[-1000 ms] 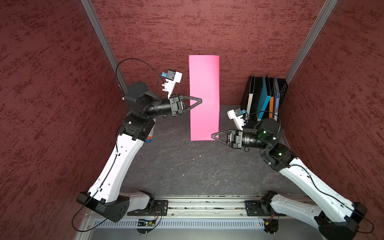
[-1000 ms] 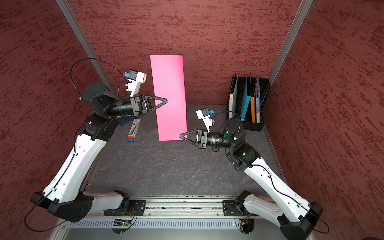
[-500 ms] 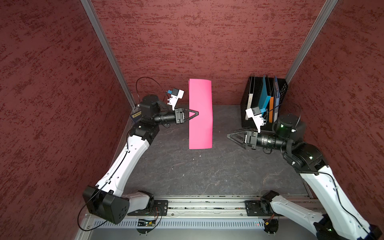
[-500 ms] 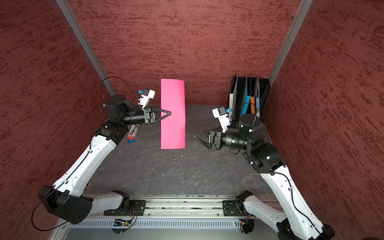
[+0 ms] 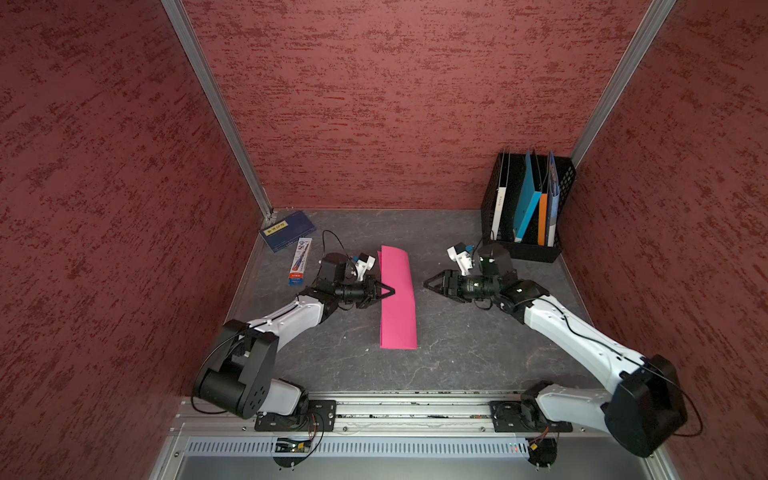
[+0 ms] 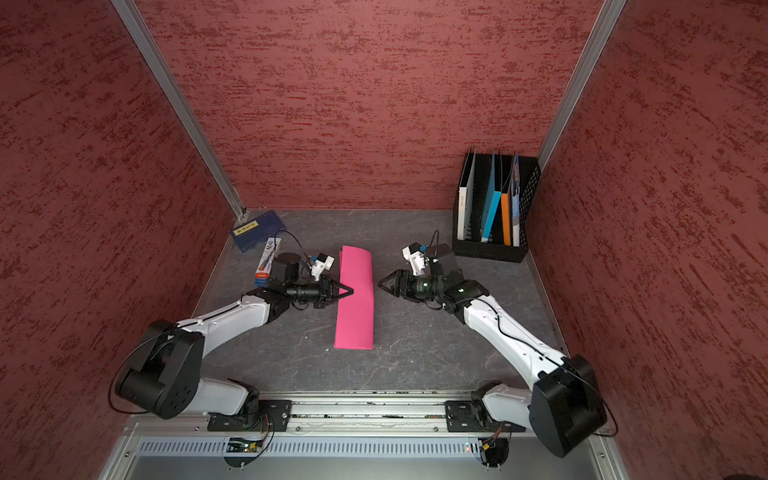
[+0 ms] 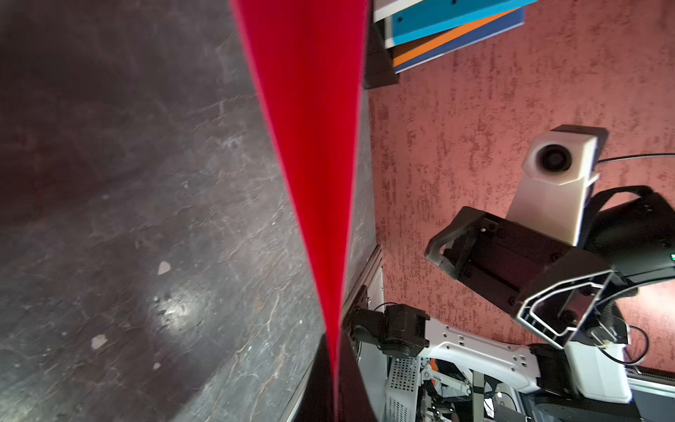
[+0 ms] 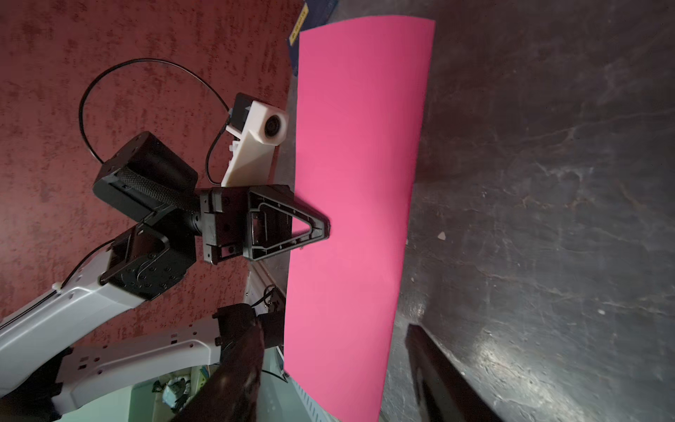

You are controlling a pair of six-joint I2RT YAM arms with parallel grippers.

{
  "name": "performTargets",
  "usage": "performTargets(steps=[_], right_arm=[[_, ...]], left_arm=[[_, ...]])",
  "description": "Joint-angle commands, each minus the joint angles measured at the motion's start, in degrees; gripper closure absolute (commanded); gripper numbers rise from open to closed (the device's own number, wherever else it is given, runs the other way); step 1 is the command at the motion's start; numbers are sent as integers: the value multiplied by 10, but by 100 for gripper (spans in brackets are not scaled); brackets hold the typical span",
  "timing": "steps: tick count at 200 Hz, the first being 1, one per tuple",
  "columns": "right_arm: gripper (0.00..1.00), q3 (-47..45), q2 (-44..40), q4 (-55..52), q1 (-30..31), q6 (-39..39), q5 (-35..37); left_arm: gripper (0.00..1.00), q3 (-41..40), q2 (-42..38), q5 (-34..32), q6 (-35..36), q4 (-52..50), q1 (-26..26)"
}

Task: Fold the rectangular paper in half along the long edge
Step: Place the paper at the center of the board.

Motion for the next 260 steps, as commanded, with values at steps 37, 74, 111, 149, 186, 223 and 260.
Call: performTargets(steps=[37, 74, 111, 149, 186, 223, 260], right_arm=[[38, -52, 27, 136, 10, 9, 3], [38, -100, 67, 251, 10, 45, -35], [39, -108, 113, 278, 10, 52, -44], [39, -114, 168, 280, 11, 52, -44], [39, -122, 205, 280, 11, 52, -44], [39, -126, 227, 280, 11, 52, -44], [39, -123, 242, 280, 12, 52, -44]], left_arm=[[100, -20, 108, -35, 21, 97, -12], [100, -1, 157, -49, 61, 59, -20], [100, 11, 159, -70, 89, 15, -34], [88, 7, 142, -85, 103, -14, -36], [84, 7, 127, -91, 108, -28, -36], [100, 9, 124, -97, 108, -31, -37], [100, 17, 131, -104, 115, -45, -40]])
